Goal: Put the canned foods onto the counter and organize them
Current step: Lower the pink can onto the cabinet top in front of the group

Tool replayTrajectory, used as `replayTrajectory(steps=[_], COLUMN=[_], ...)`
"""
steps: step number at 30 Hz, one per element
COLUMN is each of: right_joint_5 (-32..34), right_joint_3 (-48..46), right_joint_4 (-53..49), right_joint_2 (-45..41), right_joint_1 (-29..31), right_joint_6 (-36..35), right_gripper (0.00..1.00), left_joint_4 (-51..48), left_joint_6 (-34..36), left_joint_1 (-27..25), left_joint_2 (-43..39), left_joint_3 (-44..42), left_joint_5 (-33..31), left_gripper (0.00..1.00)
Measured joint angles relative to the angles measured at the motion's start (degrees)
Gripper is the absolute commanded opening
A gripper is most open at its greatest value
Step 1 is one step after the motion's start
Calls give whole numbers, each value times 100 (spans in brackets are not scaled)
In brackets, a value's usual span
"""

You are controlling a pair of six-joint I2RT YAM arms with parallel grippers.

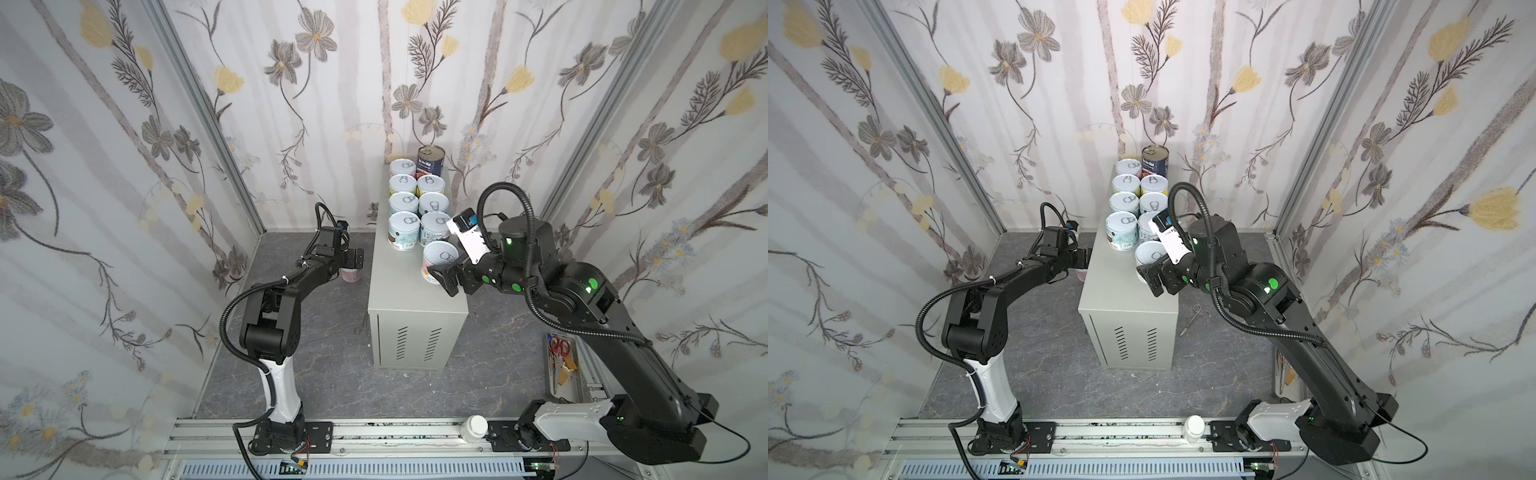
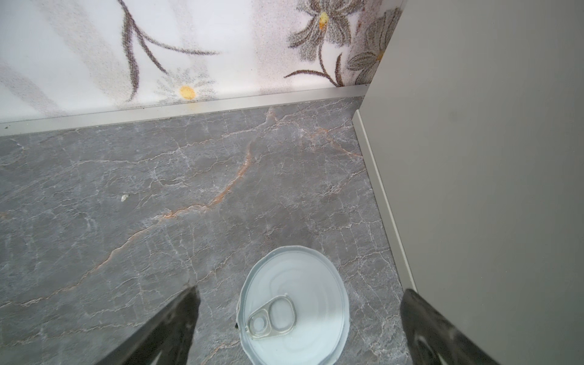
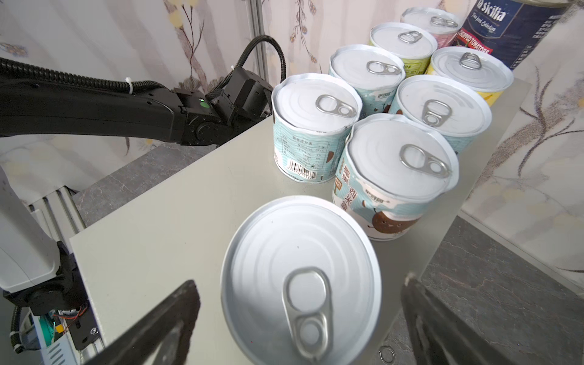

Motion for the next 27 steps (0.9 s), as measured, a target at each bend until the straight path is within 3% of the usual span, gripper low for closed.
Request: replayTrajectory(steps=[8, 12, 18, 27], right_joint_5=[17, 188, 549, 833], right_joint_3=[-2164, -2822, -3305, -3211], right_joint_4=[1587, 2273, 3115, 3351], right_joint_2=[-1257, -1543, -1622, -1416], right_joint_1=[210, 308, 503, 527], right_joint_6=[601, 855, 1113, 1211], right_gripper=[93, 92, 86, 80], left_joint_4=[2, 2, 2, 2], left_joint_6=[-44, -50, -48, -46], left_joint_1=[31, 33, 33, 33], left_joint_2=[175, 227, 227, 262], left_joint_3=[162, 238, 249, 264], left_joint_5=[149, 184, 192, 190], left_gripper=[100, 100, 100, 100])
